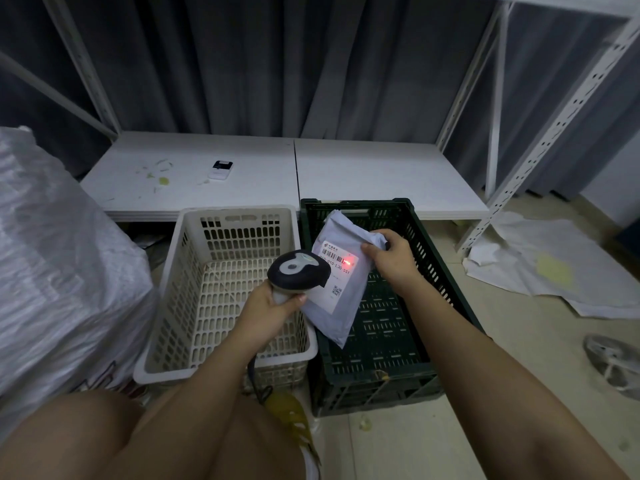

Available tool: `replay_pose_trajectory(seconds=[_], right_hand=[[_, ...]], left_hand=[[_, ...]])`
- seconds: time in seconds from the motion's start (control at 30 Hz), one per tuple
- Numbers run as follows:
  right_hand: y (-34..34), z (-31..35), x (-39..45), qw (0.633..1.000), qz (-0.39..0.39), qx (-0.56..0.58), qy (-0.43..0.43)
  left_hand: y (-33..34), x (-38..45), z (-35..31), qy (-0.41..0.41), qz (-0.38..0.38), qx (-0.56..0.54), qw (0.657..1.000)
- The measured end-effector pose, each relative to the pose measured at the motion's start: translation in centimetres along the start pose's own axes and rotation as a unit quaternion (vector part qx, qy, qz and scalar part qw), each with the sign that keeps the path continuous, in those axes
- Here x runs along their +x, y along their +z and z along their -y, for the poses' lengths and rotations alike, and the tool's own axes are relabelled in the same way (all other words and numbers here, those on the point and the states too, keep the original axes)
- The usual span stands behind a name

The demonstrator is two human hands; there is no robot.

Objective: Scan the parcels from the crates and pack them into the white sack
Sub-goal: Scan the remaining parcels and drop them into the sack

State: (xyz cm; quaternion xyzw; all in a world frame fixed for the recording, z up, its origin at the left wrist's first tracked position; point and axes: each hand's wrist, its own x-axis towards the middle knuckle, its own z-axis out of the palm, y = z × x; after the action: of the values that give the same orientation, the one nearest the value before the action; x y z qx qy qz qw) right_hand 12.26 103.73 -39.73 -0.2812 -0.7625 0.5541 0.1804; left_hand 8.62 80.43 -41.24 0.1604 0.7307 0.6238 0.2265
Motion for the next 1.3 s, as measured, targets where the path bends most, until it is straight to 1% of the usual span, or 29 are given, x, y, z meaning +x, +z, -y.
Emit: replay_pose_trajectory(seconds=[0.13,0.27,0.4,0.6,0.8,0.97,1.07,1.13,1.2,1.3], right_hand=[[0.2,0.5,-0.2,1.000,-0.008,0.006,-0.003],[0.5,1.5,-0.9,0.999,-0.044,0.017,-0.007],[1.1,3.4,-2.5,0.997,-0.064,0.041,0.001],[2.3,9.6,-5.4,0.993,-0.063,0.074,-0.073],[4.6,18.1,-9.1,0.979,-0.030,0.126,-0.157],[8.4,25.7,-13.3,0.954,0.018,0.170,-0.248],[11.4,29.5,-16.2,0.937,0.069,0.188,-0.285],[13.5,31.5,-17.8,0.926,0.098,0.211,-0.299],[15.5,33.1,-19.2,0.915,0.113,0.231,-0.311],[18.2,35.1,-21.0,0.899,0.118,0.271,-0.322]], left_hand=[[-0.2,0.2,0.1,-0.012,-0.009,-0.015,1.000],[-0.3,0.1,0.3,-0.016,-0.028,-0.035,0.999],[-0.9,-0.6,-1.3,0.013,-0.073,-0.043,0.996],[-4.2,-2.9,-6.8,0.084,-0.169,-0.024,0.982],[-9.9,-7.4,-13.2,0.158,-0.246,0.002,0.956],[-15.5,-13.3,-17.1,0.190,-0.317,0.023,0.929],[-18.9,-17.3,-18.4,0.210,-0.368,0.042,0.905],[-21.2,-19.8,-18.9,0.207,-0.397,0.051,0.893],[-23.2,-22.2,-19.0,0.204,-0.421,0.043,0.883],[-25.8,-25.2,-19.1,0.205,-0.471,0.036,0.857]])
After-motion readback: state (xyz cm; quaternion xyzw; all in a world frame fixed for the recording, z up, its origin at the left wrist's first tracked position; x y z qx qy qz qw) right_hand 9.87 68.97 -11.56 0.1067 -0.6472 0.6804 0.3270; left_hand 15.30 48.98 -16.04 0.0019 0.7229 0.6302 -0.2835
